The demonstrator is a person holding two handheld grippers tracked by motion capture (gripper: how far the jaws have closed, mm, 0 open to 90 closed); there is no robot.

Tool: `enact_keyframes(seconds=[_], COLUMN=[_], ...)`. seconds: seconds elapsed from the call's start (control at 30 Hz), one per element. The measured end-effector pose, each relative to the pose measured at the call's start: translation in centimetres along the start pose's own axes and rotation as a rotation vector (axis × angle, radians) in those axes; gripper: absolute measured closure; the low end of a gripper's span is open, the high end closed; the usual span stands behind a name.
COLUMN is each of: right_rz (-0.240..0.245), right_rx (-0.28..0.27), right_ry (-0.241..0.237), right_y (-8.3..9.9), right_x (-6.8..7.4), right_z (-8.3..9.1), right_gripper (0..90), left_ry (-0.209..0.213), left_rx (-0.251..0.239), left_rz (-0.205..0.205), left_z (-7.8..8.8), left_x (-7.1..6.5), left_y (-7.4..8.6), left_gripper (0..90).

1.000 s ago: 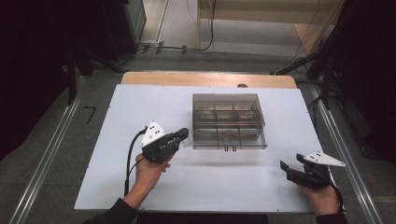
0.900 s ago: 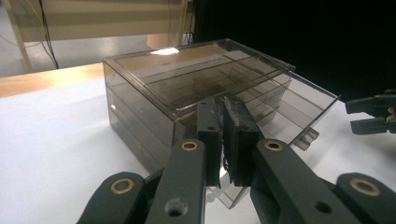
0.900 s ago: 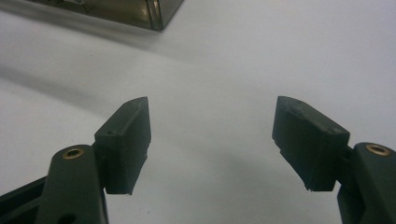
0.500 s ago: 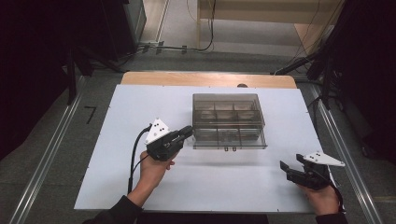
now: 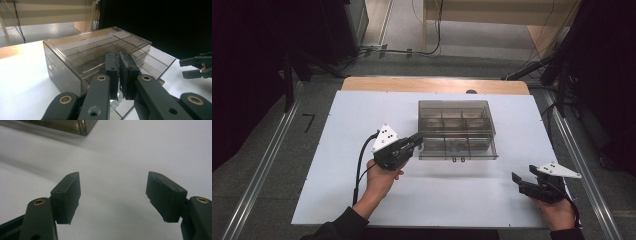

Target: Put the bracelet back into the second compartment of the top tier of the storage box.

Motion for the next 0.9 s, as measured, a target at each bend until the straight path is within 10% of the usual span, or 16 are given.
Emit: enact_keyframes(seconds=[0.9], right_rz=[-0.003], right_rx=[0.003], right_ry=[-0.002], right_y=[0.1], right_x=[0.0], right_z=[-0.1], right_gripper=[26.4], left_ry=[0.044], left_rx=[0.001], left_rz=[-0.011], left_z=[-1.7], left_x=[-2.0], left_y=[-1.1], left_gripper=[86.4])
Point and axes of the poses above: each handheld gripper's, and its own axes: z roughly backward along the jaws, y roughly out of its underside, x roughly to its left, the point moved 8 cm from there along -z, roughly forward along the jaws, and after that the axes turned 10 degrees about z, right-handed, at the moved point
